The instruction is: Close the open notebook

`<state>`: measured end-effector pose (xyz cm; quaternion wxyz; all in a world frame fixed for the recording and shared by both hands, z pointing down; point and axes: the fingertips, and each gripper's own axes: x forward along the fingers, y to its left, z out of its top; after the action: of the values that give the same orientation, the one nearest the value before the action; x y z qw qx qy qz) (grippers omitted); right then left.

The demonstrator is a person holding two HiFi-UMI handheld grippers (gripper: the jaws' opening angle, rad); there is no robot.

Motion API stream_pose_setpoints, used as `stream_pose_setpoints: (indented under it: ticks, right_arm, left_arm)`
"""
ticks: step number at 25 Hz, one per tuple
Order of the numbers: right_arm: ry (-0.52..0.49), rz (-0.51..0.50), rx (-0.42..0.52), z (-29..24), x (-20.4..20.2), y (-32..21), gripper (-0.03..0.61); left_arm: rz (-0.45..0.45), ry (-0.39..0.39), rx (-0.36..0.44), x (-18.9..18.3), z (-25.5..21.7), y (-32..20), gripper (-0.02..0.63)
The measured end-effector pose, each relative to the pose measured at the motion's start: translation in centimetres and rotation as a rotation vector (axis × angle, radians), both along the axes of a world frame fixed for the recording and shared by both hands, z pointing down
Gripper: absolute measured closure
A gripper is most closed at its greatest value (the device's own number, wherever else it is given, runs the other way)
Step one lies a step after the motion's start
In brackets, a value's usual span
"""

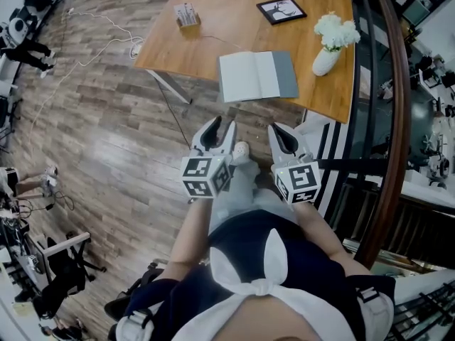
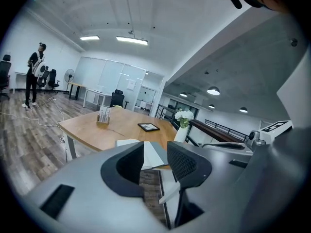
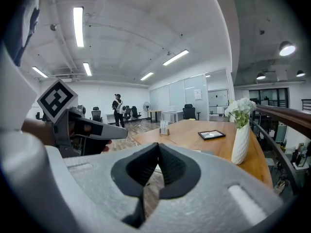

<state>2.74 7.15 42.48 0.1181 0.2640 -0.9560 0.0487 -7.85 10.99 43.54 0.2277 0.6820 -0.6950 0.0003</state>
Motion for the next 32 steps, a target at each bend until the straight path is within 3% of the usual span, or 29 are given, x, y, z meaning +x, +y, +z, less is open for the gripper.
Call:
stream_pose_setpoints:
  ticks: [9, 20, 32]
  right_arm:
    - [0.008, 0.01, -0.008, -0.1, -1.4, -3.5, 0.58]
    - [0.031, 0.021, -0.016, 0.9, -2.9, -6.9, 0.58]
    - [0.049, 0.024, -0.043, 2.3, -4.6, -10.7, 0.58]
  left_arm:
    - [-0.001, 0.031, -0.024, -2.7, 0.1, -3.7, 0.42]
    - [-0.01, 0.121, -0.106, -5.3, 4.8, -7.1, 0.391]
    - [0.016, 0.162, -0.207, -7.4, 9.8, -10.7, 0.374]
